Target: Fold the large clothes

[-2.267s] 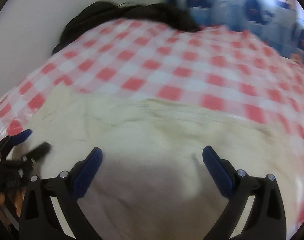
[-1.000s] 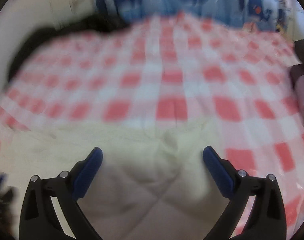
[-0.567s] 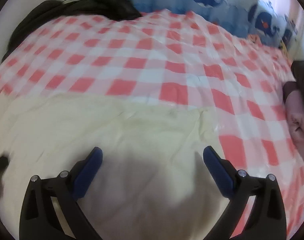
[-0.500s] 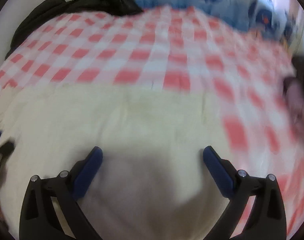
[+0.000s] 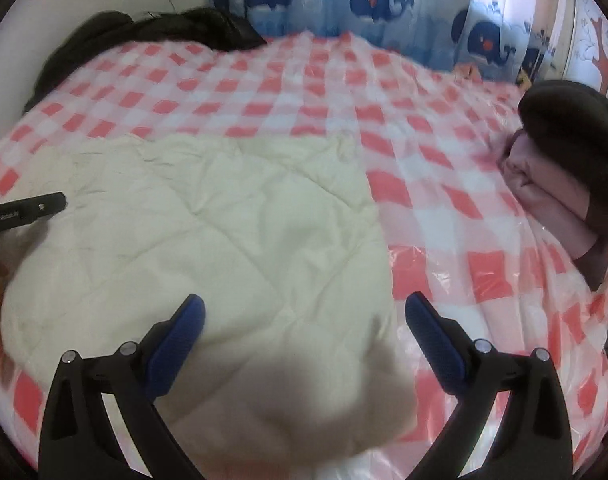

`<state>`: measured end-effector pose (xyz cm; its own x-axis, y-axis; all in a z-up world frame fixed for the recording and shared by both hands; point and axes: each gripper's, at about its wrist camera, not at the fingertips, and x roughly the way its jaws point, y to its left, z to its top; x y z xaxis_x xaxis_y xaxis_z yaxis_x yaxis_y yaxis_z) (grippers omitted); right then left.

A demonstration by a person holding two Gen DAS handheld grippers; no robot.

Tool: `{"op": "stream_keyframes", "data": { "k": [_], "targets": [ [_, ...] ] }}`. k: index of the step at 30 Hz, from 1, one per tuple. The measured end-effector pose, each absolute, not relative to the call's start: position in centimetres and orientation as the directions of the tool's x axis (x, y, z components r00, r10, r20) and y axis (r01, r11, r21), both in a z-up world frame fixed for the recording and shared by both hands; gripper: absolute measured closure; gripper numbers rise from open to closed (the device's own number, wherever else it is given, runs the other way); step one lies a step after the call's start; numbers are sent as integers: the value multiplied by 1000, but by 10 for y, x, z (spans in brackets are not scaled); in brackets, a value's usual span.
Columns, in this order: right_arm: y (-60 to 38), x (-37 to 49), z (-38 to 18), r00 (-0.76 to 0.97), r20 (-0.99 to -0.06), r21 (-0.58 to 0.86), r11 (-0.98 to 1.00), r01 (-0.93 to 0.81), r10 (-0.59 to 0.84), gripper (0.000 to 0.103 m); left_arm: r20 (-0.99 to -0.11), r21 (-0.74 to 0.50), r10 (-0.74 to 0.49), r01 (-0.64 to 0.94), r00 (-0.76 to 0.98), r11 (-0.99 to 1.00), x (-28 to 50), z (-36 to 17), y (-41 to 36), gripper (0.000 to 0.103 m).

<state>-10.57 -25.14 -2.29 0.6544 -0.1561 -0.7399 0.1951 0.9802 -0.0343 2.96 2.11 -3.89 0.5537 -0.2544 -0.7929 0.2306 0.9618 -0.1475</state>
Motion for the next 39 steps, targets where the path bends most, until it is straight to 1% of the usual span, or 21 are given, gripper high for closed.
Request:
{"op": "stream_keyframes", "data": {
  "k": [2,3,4,5,6,7,9,11,13,15,17,20,23,27,29,31,33,35,37,38,39],
  "targets": [
    [-258,-116,-25,676,-735,90,983,160,-43,7,-774,-157,-280,256,569,954,14,-35,35,8],
    [-268,-126,-29,681,-726,250,960,129,98,7,-758,-170,-294,259,582,951,7,-30,44,8],
    [-275,-132,-33,681,-709,354,928,119,183,7,-745,-186,-311,264,591,946,0,-26,52,8],
    [-290,-143,-40,683,-660,518,848,112,313,7,-730,-210,-325,256,601,944,-9,-21,65,8],
    [-299,-150,-44,685,-629,595,795,118,368,7,-722,-231,-329,235,609,944,-18,-19,77,8],
    [-311,-159,-48,679,-610,658,738,148,408,7,-712,-282,-348,205,611,937,-31,-17,95,8],
    [-330,-174,-51,666,-588,722,669,178,458,7,-711,-397,-417,167,566,903,-53,-20,125,8],
    [-346,-185,-51,663,-539,788,589,179,520,7,-716,-431,-439,151,543,890,-69,-21,143,8],
    [-355,-189,-51,642,-563,786,577,220,521,7,-708,-449,-442,133,550,884,-88,-18,163,8],
    [-357,-191,-53,617,-574,788,567,240,538,7,-698,-505,-482,114,530,856,-98,-19,177,8],
    [-358,-190,-58,604,-585,787,558,264,541,7,-688,-590,-540,61,485,805,-101,-28,194,8],
    [-359,-183,-71,590,-608,776,555,299,532,7,-688,-649,-573,-22,445,761,-99,-44,211,8],
    [-356,-174,-83,581,-629,759,569,316,517,7,-659,-710,-616,-86,433,699,-94,-59,224,8],
    [-351,-158,-89,576,-663,723,608,327,479,7,-656,-729,-622,-148,427,668,-86,-77,227,8],
    [-350,-150,-85,586,-657,726,607,323,474,7,-638,-751,-650,-150,413,643,-81,-84,222,8],
    [-351,-148,-73,630,-616,749,598,284,473,6,-630,-762,-669,-145,395,631,-75,-90,213,8],
    [-352,-151,-53,697,-524,795,575,194,489,6,-663,-731,-645,-146,379,666,-67,-95,202,8],
    [-355,-149,-48,715,-483,819,550,164,505,6,-704,-693,-605,-173,372,700,-56,-104,194,8],
    [-359,-145,-57,683,-524,809,548,213,509,6,-730,-665,-573,-191,373,722,-45,-109,186,8],
    [-359,-143,-61,671,-540,802,553,226,508,6,-724,-669,-571,-193,387,718,-41,-106,184,8],
    [-359,-142,-67,654,-564,789,564,246,504,6,-691,-697,-581,-182,430,694,-42,-97,185,8]
  ]
}}
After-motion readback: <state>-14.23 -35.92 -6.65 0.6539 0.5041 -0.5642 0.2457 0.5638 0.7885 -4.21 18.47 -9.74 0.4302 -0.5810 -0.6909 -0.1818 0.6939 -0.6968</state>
